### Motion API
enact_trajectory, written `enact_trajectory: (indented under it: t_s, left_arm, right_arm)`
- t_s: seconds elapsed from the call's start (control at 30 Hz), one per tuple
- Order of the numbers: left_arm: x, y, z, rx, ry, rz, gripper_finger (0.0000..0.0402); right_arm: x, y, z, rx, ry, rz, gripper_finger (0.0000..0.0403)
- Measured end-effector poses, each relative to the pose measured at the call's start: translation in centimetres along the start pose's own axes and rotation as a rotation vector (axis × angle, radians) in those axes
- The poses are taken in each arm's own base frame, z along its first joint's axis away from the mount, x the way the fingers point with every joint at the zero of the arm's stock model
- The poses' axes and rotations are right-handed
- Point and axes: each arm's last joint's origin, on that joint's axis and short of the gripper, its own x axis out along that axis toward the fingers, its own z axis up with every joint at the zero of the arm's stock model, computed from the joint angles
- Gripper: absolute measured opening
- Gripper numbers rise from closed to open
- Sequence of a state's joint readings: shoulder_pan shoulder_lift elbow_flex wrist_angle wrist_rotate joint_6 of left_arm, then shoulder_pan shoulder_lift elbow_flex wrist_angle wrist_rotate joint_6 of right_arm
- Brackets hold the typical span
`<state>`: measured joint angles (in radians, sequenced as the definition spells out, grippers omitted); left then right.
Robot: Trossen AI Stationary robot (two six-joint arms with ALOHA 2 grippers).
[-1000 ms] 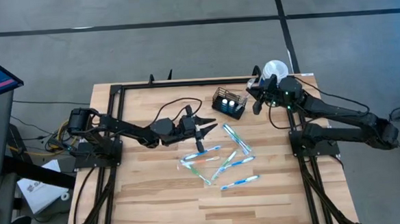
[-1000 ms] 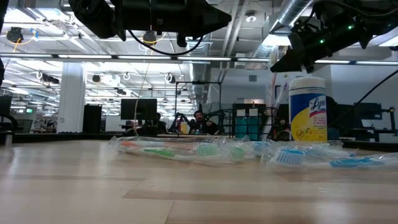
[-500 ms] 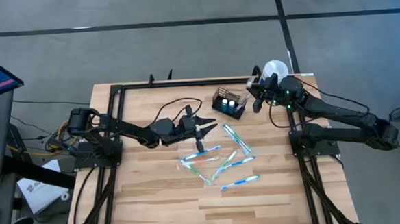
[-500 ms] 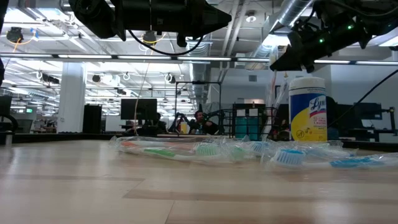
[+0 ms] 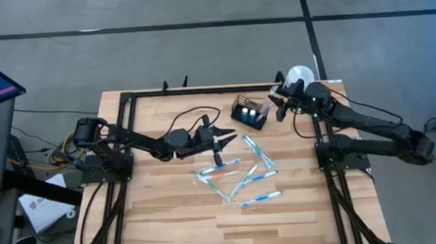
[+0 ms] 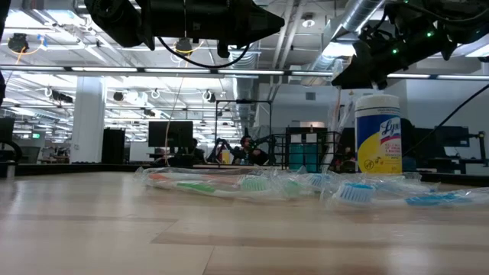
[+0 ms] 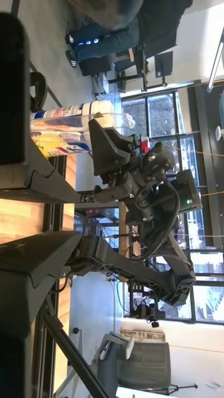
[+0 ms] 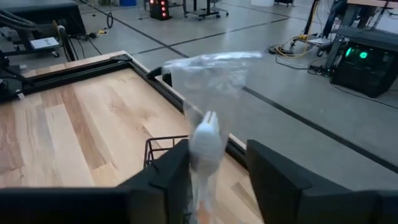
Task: Pick & Place toothbrushing station
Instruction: Put the orange toothbrush into the mesh organizer
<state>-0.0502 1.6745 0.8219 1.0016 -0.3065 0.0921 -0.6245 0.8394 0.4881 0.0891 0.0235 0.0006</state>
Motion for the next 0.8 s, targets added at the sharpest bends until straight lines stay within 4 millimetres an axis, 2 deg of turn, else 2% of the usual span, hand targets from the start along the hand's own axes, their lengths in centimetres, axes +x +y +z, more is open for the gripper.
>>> enact_trajectory:
  t_s: [0.2,0.37,0.53,0.8]
  left_arm:
    - [0.01,0.04,-0.01,0.0,0.0,0.001,0.0076]
    - [0.01,0.04,0.0,0.0,0.0,0.001,0.0076]
    - [0.05,0.19,-0.01,0.001,0.0,0.005,0.0076]
    - [0.07,0.24,-0.01,0.001,0.0,0.007,0.0076]
  right_arm:
    - [-0.09,-1.04,0.33,0.041,-0.03,-0.056,0.0206]
    - [-0.03,-1.11,0.28,0.041,-0.026,-0.058,0.0209]
    - [-0.04,-1.13,0.51,0.049,-0.049,-0.061,0.0184]
    - [0.07,-1.06,0.72,0.066,-0.072,-0.056,0.0095]
